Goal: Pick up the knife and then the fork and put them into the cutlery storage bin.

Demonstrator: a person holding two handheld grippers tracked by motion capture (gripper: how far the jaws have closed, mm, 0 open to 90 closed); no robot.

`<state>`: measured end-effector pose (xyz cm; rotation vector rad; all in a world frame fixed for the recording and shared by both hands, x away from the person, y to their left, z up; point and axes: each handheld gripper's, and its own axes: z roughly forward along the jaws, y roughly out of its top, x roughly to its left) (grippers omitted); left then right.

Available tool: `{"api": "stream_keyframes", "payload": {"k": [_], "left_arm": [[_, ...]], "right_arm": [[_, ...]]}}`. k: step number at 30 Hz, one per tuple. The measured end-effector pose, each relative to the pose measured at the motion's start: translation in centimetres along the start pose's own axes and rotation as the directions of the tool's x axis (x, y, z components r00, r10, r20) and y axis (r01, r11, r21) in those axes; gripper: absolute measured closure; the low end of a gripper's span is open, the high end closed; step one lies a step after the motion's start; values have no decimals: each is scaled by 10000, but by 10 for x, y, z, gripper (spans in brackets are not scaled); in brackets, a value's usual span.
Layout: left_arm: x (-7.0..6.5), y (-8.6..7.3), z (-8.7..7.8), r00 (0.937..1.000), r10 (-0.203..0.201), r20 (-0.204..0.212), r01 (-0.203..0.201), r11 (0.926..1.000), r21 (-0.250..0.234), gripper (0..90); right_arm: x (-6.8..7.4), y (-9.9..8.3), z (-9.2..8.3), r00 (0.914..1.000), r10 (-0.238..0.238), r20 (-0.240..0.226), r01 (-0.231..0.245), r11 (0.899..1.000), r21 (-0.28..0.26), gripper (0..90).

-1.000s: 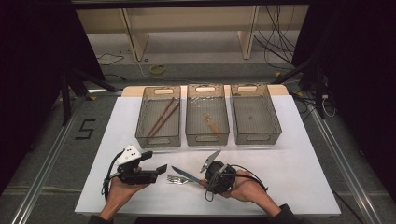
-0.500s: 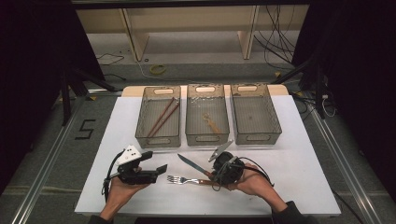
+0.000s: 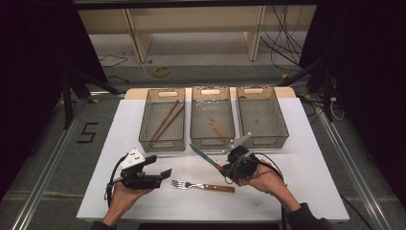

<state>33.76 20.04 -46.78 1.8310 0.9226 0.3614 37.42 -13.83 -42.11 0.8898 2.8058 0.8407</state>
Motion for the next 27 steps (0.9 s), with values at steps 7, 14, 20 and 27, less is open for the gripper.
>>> {"api": "stream_keyframes", "payload": {"k": [7, 14, 20, 27], "left_arm": [[0, 0, 0, 10000, -6, -17, 6, 10000, -12, 181], [0, 0, 1, 10000, -12, -20, 12, 10000, -13, 181], [0, 0, 1, 10000, 0, -20, 0, 10000, 15, 181], [0, 0, 1, 10000, -9, -17, 9, 10000, -13, 181]], "right_arm": [[-16, 3, -15, 9987, 443, 238, -431, 9979, -490, 775], [-36, 6, -35, 9937, 909, 655, -838, 9910, -1046, 775], [-60, 10, -49, 9844, 1447, 1002, -1288, 9802, -1501, 775], [-83, 13, -56, 9726, 1985, 1211, -1768, 9696, -1694, 775]]}}
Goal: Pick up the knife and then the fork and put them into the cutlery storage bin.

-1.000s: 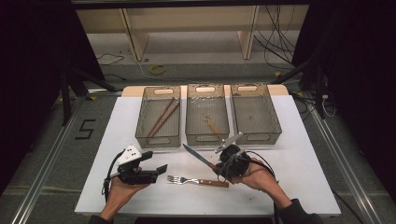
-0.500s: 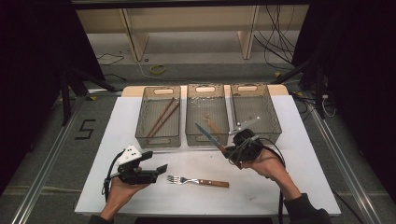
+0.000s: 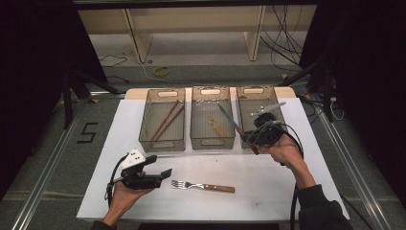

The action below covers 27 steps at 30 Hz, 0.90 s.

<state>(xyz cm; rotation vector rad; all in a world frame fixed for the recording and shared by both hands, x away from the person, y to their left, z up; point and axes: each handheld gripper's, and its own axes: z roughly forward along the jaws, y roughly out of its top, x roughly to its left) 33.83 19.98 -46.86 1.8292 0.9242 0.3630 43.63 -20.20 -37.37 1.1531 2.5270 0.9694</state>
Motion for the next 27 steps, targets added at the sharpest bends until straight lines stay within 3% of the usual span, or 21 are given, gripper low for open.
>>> {"api": "stream_keyframes", "payload": {"k": [17, 27], "left_arm": [[0, 0, 0, 10000, 5, -1, -5, 10000, -15, 181], [0, 0, -1, 10000, 33, 4, -33, 10000, -56, 180]], "right_arm": [[-39, 22, 0, 9934, 1056, 452, -1047, 9943, -221, 775], [-54, 26, 2, 9873, 1429, 699, -1421, 9897, -159, 775]]}}
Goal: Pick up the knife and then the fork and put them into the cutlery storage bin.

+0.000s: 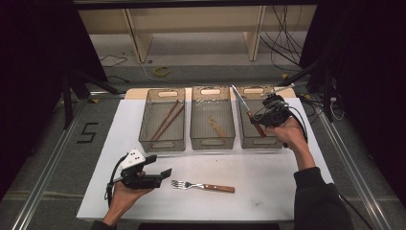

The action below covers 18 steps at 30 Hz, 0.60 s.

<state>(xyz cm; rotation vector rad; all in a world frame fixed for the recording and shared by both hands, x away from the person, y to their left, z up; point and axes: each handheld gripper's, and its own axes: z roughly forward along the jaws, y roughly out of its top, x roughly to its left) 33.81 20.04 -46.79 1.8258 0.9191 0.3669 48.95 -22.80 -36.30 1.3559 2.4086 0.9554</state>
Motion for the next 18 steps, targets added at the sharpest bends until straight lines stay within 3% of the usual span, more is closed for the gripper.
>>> {"api": "stream_keyframes", "payload": {"k": [18], "left_arm": [[-1, -1, 0, 10000, 56, 72, -55, 9998, -178, 172]], "right_arm": [[-19, 14, 8, 9978, 597, 282, -601, 9981, 121, 775]]}}
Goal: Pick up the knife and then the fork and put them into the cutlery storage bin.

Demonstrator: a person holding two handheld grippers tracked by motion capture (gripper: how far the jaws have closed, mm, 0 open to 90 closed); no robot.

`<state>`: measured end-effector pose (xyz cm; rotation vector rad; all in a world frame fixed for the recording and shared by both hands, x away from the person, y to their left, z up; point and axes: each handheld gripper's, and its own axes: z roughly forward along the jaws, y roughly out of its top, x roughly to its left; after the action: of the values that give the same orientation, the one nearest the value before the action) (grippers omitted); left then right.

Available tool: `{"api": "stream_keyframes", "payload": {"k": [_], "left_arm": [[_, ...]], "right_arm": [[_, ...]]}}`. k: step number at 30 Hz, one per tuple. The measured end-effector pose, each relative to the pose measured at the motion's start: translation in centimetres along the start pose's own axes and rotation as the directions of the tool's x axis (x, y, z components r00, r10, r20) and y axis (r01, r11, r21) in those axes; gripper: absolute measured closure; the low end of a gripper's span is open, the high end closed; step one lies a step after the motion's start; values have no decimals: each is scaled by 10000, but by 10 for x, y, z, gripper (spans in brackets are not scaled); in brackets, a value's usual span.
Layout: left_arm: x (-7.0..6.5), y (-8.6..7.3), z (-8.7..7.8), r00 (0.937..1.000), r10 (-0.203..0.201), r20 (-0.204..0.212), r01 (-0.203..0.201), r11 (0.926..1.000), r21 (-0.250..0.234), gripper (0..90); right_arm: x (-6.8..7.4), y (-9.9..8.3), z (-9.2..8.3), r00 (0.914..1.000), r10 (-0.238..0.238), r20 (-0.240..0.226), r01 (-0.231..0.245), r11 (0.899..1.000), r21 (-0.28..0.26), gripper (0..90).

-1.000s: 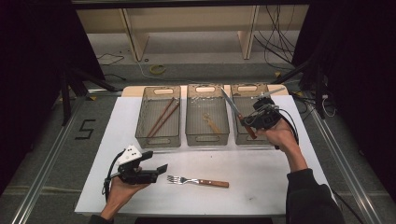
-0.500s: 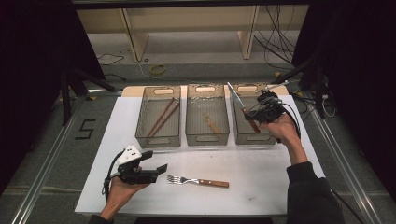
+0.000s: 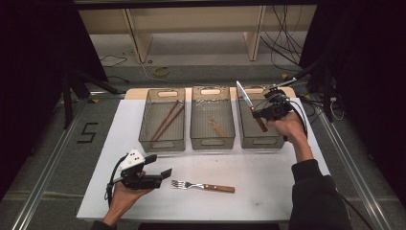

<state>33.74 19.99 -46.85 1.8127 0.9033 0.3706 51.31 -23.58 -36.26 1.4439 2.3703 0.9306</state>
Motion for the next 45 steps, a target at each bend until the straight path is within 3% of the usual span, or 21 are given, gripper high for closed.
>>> {"api": "stream_keyframes", "payload": {"k": [22, 45], "left_arm": [[-1, 0, -1, 10000, 92, 18, -91, 9999, -130, 168], [0, 0, -1, 10000, 89, 18, -89, 9998, -200, 168]], "right_arm": [[-19, 8, 16, 9966, 763, 310, -774, 9964, 350, 775], [-22, 6, 34, 9914, 1108, 691, -1165, 9896, 844, 774]]}}
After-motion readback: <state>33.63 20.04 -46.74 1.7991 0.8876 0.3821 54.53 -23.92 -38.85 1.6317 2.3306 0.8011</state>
